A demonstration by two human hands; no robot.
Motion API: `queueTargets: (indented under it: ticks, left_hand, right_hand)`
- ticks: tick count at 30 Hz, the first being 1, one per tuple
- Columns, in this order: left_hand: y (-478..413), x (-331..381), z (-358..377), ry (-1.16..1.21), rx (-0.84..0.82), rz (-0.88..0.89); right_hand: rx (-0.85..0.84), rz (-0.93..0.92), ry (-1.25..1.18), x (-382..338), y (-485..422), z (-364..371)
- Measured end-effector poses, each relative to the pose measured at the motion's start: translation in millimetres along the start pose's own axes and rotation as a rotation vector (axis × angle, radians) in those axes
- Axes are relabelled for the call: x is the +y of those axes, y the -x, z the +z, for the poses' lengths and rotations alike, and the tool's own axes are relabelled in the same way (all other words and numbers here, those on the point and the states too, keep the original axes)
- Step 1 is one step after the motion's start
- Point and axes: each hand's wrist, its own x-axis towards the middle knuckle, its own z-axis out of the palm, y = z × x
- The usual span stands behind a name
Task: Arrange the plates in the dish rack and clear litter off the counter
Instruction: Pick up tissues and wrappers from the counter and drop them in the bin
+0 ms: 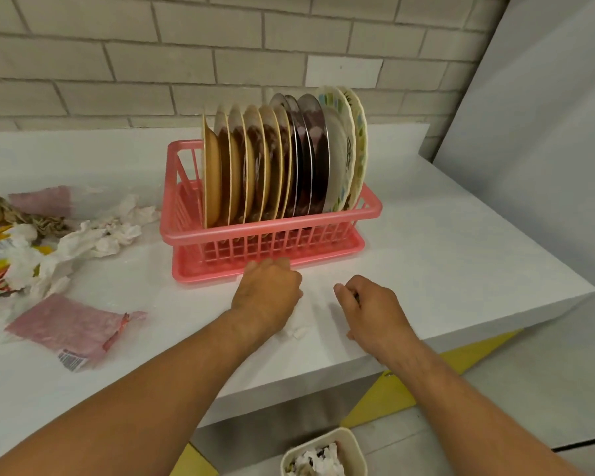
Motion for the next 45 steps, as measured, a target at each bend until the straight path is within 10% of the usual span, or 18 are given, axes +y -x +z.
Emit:
queueTargets:
  ticks: [8, 19, 30, 45]
  left_hand:
    - [5.8, -15.9, -33.1, 0.754, 0.245, -0.086]
    - [25.9, -31.1, -33.9, 0.745, 0.403, -0.269]
    - [34.6, -23.4, -29.4, 0.705, 0.296, -0.383]
    - [65.9, -72.8, -13.0, 0.564, 0.221, -0.487]
  right_hand:
    - [-0.171, 0.057, -0.129, 3.8, -2.8, -5.8]
    - [-0.017, -0.182, -0.014, -12.1, -12.5, -5.6]
    - [-0.233, 0.002, -0.248, -14.2, -15.7, -15.4]
    - [-0.246, -0.155, 0.208, -61.6, -12.7, 68.0]
